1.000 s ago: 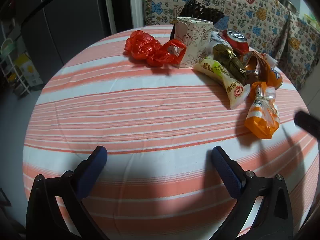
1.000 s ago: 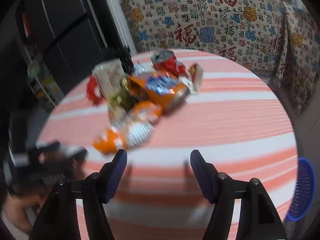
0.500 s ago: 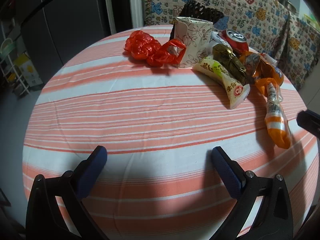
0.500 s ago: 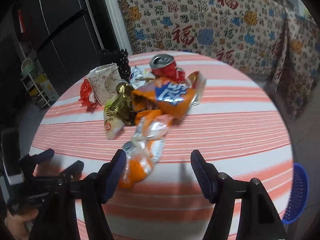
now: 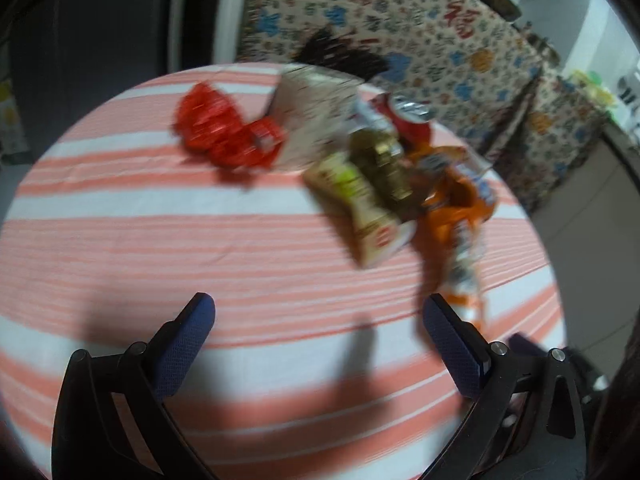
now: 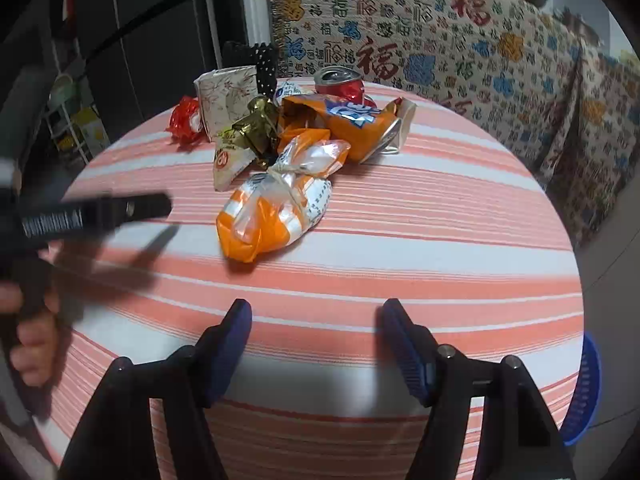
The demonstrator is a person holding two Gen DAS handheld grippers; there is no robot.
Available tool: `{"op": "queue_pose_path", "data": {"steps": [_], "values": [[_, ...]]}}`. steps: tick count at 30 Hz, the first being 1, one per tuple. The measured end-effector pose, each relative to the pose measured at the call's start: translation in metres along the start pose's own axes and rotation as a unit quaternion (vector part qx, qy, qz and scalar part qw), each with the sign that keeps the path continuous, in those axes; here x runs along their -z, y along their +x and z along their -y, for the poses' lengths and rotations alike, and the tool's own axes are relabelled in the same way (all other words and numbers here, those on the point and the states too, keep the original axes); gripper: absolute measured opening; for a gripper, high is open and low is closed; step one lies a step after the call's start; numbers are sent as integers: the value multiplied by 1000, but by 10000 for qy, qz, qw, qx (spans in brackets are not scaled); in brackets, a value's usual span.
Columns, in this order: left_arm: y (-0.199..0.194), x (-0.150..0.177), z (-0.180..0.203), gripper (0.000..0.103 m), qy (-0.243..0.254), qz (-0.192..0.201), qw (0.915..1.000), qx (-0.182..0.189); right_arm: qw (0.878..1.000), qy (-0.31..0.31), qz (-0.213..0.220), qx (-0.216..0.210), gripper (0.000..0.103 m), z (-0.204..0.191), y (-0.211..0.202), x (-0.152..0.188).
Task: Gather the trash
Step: 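Grasp the cream snack bar wrapper with the left tool while the right tool grasps the orange candy bag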
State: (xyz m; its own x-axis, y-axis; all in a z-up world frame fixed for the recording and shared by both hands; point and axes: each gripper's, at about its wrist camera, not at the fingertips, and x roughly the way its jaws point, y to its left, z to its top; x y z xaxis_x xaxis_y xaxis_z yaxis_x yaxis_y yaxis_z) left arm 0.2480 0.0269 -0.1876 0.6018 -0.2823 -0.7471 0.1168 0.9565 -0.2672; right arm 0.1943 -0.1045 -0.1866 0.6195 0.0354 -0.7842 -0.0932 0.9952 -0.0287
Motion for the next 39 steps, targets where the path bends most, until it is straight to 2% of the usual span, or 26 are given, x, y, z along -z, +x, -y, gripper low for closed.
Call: {"op": "queue_pose_path", "data": {"steps": [6, 7, 8, 9, 10, 11, 12, 14, 18, 22, 24, 26, 27, 29, 32, 36, 39], "values": [[36, -29, 16, 99, 212, -35, 9997, 84, 10000, 43, 0, 11, 71, 2, 1, -2], [40, -31, 16, 93, 206, -33, 9997, 150, 10000, 40, 0, 14, 71, 2, 0, -2], [43, -31, 16, 80, 211, -31, 9995, 241, 10000, 45, 1, 10, 71, 2, 1, -1], [46, -32, 16, 72, 237, -53, 9992, 324, 10000, 45, 1, 12, 71, 2, 1, -2], [46, -31, 16, 58, 291, -42, 9990, 344, 10000, 43, 1, 15, 71, 2, 1, -2], [45, -28, 16, 40, 386, -3, 9985, 375, 10000, 46, 1, 10, 71, 2, 1, -2], [44, -27, 15, 29, 435, -30, 9979, 469, 10000, 48, 1, 7, 71, 2, 1, -1], [39, -25, 14, 26, 467, -56, 9976, 500, 10000, 52, 4, 2, 71, 2, 1, -2], [17, -11, 11, 25, 642, -181, 9973, 315, 9998, 162, 44, -128, 71, 6, -1, -1], [-7, 9, 2, 27, 878, -558, 9945, 109, 9973, 519, 155, -495, 71, 19, -4, 1], [-17, 20, -4, 30, 963, -588, 9936, -18, 9953, 691, 153, -656, 71, 25, -5, 1], [-23, 28, -14, 47, 844, -542, 9949, -80, 9925, 954, 111, -761, 71, 31, -5, -2], [-25, 30, -20, 52, 731, -485, 9961, -97, 9903, 1109, 108, -827, 71, 32, -5, -6], [-28, 30, -28, 72, 430, -305, 9986, -7, 9880, 1226, 143, -930, 71, 30, -5, -16], [-31, 27, -38, 89, 25, -79, 9997, 238, 9889, 1138, 279, -912, 71, 15, -2, -38], [-20, 21, -46, 90, -307, 16, 9995, -32, 9942, 862, -58, -648, 71, -5, 25, -58], [-20, 19, -46, 89, -161, -25, 9991, -392, 9970, 660, -143, -381, 67, -3, 31, -56]]}}
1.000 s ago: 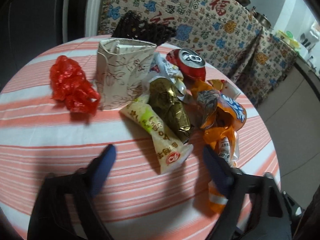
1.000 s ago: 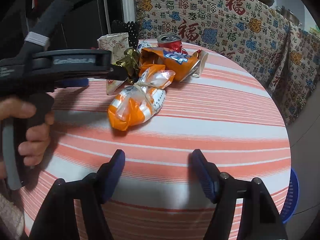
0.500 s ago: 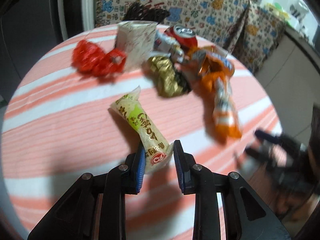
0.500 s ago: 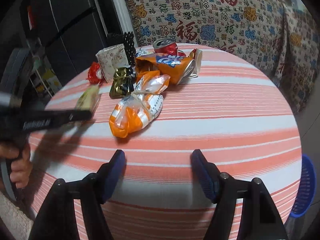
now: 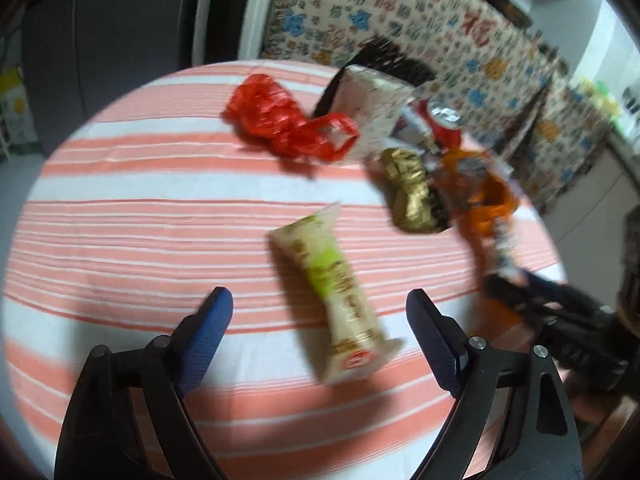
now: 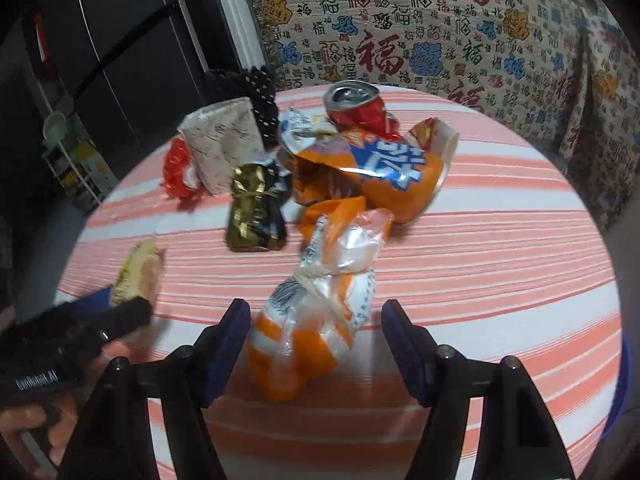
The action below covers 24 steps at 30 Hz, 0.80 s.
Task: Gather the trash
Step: 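Grasp the cream snack bar wrapper with the left tool while the right tool grasps the orange candy bag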
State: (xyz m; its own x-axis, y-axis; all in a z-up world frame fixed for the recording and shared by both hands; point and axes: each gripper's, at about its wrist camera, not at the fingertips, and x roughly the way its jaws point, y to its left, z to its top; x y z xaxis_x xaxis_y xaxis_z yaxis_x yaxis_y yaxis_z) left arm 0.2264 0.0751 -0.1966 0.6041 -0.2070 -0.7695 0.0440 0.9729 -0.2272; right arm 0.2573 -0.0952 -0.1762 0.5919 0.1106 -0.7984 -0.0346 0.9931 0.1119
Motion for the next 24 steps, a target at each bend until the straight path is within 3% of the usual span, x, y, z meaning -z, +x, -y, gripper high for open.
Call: {"op": "queue_pose_path", "data": {"steps": [3, 8, 10, 15, 22, 24], "values": [[-6, 2, -10, 89, 19, -95, 9999, -65, 9995, 45, -83, 304, 65, 23, -8, 10], [-8, 2, -15, 95, -57, -84, 9998, 156, 9988, -398, -179, 214, 72, 36, -16, 23], [-1, 4, -2, 97, 226, -105, 9997, -6, 9983, -526, -186, 149, 75, 34, -14, 24], [16, 5, 21, 98, 849, -85, 9929, -824, 9961, -772, -184, 374, 81, 23, -3, 20], [15, 4, 19, 97, 833, -69, 9932, -813, 9943, -870, -508, 339, 84, 27, 8, -2], [13, 4, 19, 91, 834, -21, 9933, -793, 9943, -960, -370, 289, 84, 27, 2, -6]]}}
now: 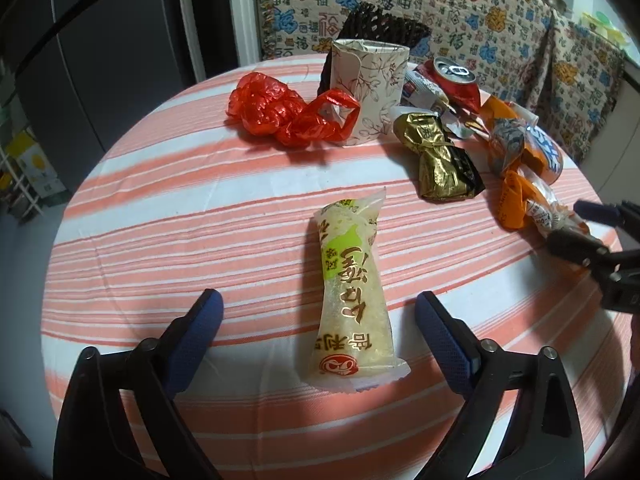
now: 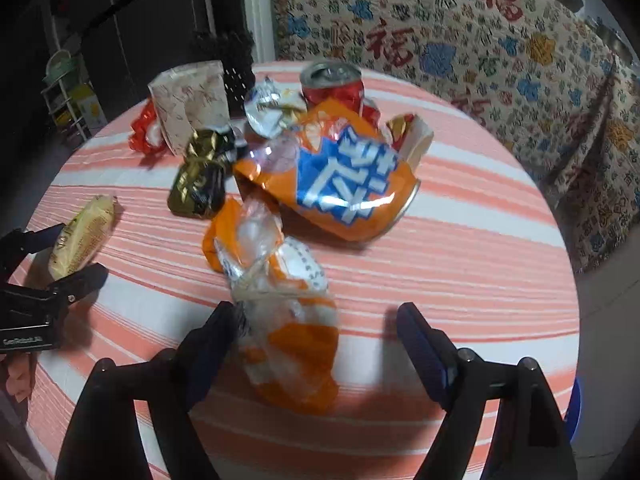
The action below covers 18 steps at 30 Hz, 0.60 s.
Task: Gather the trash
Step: 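Grasp the cream snack bar wrapper with the left tool while the right tool grasps the orange candy bag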
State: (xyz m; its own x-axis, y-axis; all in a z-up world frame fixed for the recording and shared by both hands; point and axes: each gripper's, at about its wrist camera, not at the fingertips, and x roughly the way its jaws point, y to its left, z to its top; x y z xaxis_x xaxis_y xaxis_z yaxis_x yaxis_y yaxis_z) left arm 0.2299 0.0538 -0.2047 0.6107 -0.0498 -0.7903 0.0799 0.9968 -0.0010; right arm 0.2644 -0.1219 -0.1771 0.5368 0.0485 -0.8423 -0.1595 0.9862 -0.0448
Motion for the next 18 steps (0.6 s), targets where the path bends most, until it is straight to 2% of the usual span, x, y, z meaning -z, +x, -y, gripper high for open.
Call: {"op": "queue_pose_path", "data": {"steps": [2, 4, 6, 7, 8, 12, 18], "values": [[-4, 0, 0, 79, 29, 63, 9999, 86, 9998, -106, 177, -74, 84, -1, -8, -2], [-6, 0, -1, 76, 22, 90, 9998, 203, 9992, -132, 246, -273, 83, -2, -12, -6], [-7, 0, 0, 66, 33, 113, 9996, 261, 9990, -246, 203, -321, 77, -6, -8, -9], [-8, 0, 0, 51, 64, 122, 9995, 281, 9987, -337, 165, -346, 60, -9, -5, -11], [-9, 0, 1, 31, 105, 132, 9994, 305, 9983, -421, 70, -408, 47, -10, -1, -12], [-13, 0, -2, 25, 21, 131, 9987, 483, 9975, -472, -108, -511, 46, -14, -3, -9], [-28, 0, 4, 22, -83, 283, 9958, 861, 9974, 152, 32, -697, 46, 2, -28, 11]]}}
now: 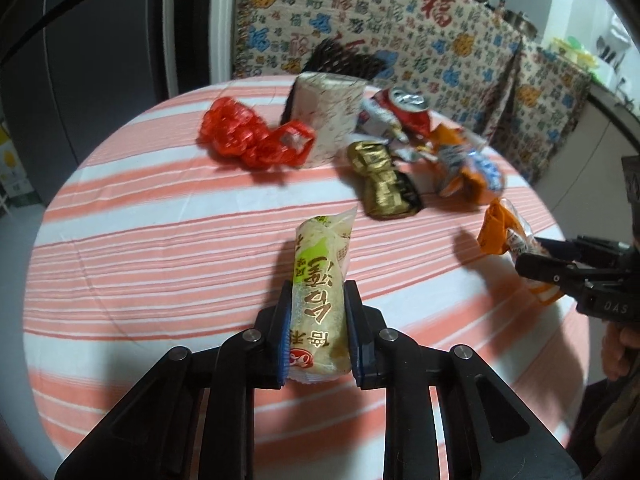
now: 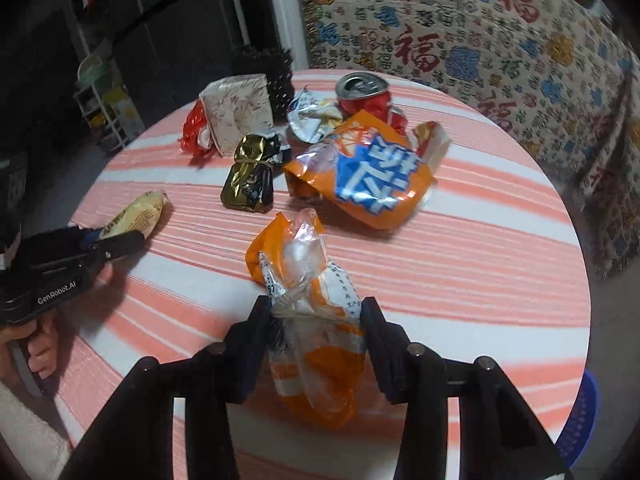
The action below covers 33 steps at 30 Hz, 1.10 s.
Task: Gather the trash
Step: 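Grasp the cream snack bar wrapper with the left tool while the right tool grasps the orange candy bag, then carry both items over the blue wastebasket and open both tools to drop them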
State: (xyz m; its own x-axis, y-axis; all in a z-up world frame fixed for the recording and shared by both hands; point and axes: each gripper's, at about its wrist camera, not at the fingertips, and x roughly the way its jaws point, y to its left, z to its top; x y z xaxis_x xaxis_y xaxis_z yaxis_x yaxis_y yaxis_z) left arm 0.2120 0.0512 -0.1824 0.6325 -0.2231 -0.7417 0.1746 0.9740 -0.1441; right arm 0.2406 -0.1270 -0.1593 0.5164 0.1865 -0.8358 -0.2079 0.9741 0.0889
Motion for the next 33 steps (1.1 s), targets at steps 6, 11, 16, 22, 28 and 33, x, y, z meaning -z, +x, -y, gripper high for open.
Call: {"op": "queue_pose_path", "data": {"steps": [6, 11, 16, 22, 28, 33], "values": [[-8, -2, 36, 21, 113, 75, 9992, 369, 9971, 673, 332, -123, 46, 28, -30, 17], [-16, -11, 91, 21, 465, 136, 9963, 713, 9938, 989, 466, -180, 46, 56, -51, 26], [-16, -31, 165, 21, 806, 156, 9890, 1228, 9884, 1332, 725, 15, 46, 102, -88, 38], [1, -49, 274, 21, 1310, 52, 9742, 1839, 9745, 1873, 1004, 725, 46, 192, -147, 62], [29, -59, 383, 21, 1722, -128, 9560, 2371, 9533, 2450, 1106, 1378, 46, 271, -197, 96], [58, -48, 457, 21, 1935, -341, 9454, 2600, 9399, 2837, 1028, 1597, 46, 322, -212, 126]]}}
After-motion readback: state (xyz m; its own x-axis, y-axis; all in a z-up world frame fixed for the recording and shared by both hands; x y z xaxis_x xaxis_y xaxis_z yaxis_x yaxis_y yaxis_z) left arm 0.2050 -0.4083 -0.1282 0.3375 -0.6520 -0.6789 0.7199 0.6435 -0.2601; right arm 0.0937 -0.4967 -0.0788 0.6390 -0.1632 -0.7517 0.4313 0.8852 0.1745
